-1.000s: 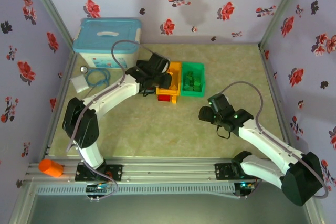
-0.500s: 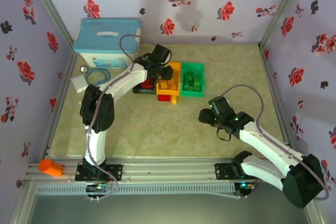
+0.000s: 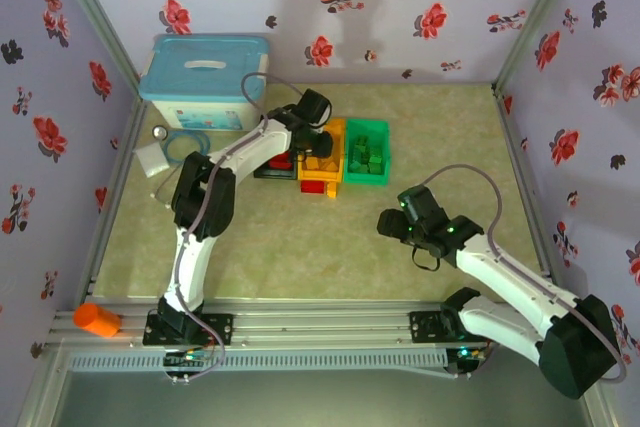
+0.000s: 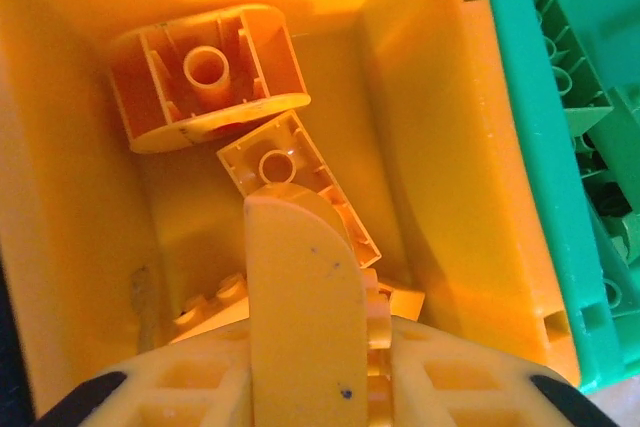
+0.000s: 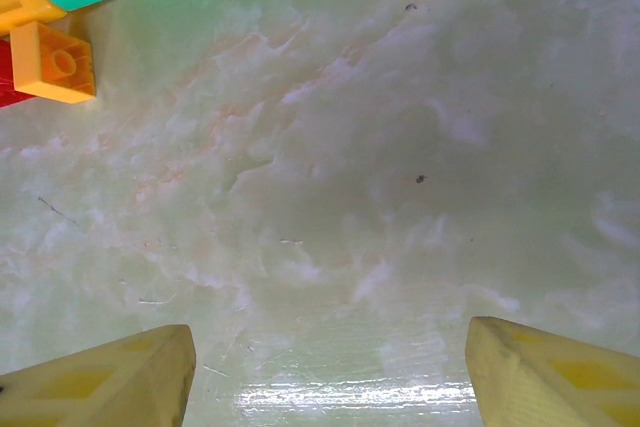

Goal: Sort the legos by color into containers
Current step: Place the lego in the container, then pick up the lego from the center of the table.

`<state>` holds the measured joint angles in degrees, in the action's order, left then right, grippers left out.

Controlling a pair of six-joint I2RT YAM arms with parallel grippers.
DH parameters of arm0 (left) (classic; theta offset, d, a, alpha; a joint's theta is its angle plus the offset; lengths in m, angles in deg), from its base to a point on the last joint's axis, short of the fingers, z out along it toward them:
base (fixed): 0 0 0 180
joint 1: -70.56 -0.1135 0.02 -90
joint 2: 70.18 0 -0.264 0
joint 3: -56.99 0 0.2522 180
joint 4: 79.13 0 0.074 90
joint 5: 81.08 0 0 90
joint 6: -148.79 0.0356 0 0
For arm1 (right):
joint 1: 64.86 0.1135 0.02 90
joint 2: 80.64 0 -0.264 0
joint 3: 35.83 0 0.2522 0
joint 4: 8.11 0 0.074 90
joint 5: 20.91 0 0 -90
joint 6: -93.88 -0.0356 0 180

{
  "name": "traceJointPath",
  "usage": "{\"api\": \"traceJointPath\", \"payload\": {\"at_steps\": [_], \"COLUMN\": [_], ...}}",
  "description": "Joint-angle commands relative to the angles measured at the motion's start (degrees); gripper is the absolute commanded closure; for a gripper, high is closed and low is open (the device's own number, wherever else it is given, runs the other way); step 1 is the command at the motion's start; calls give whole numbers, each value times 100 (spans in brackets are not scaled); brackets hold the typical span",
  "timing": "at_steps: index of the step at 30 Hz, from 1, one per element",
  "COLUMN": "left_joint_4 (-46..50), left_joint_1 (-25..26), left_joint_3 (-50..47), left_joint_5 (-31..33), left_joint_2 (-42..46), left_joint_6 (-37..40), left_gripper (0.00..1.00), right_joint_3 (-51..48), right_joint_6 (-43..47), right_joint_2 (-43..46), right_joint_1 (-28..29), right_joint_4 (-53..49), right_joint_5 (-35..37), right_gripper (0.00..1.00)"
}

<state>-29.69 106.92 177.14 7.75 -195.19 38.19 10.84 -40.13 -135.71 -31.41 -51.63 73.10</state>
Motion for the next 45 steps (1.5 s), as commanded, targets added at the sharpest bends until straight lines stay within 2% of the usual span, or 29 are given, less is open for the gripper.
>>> {"api": "traceJointPath", "payload": {"at_steps": [1, 4, 7, 13, 17, 22, 26, 30, 38, 45], "left_joint_4": [193, 226, 349, 324, 45, -1184, -1462, -1869, -1920, -2086], "left_joint_1": [-34, -41, -50, -50, -50, -41, -32, -24, -24, -24], "left_joint_3": [227, 224, 326, 238, -209, -1842, -2766, -3941, -5609, -6697], "left_joint_5": [-168, -169, -171, -164, -159, -296, -496, -382, 49, 216], "left_joint_2": [-119, -138, -147, 228, 777, 1985, 2689, 3520, 4748, 5497], "left_joint_6": [-33, -48, -74, -73, -65, -127, -215, -307, -558, -946], "left_gripper": [68, 66, 59, 59, 59, 57, 56, 55, 55, 55], "right_joint_3": [-117, -151, -162, -161, -153, 13, 294, 625, 1573, 2668], "right_joint_6": [-132, -134, -126, -157, -152, -73, 62, 178, 475, 670], "right_joint_2": [130, 193, 243, 295, 299, 163, -190, -679, -1849, -2930], "right_joint_1": [-26, -23, -31, -23, -23, -23, -14, 19, 118, 296], "right_joint_4": [92, 103, 111, 73, 92, 123, 163, 300, 306, -154], "right_joint_5": [-84, -99, -137, -144, -155, -145, -181, -249, -352, -274], "right_gripper": [28, 28, 28, 28, 28, 28, 28, 27, 27, 28]}}
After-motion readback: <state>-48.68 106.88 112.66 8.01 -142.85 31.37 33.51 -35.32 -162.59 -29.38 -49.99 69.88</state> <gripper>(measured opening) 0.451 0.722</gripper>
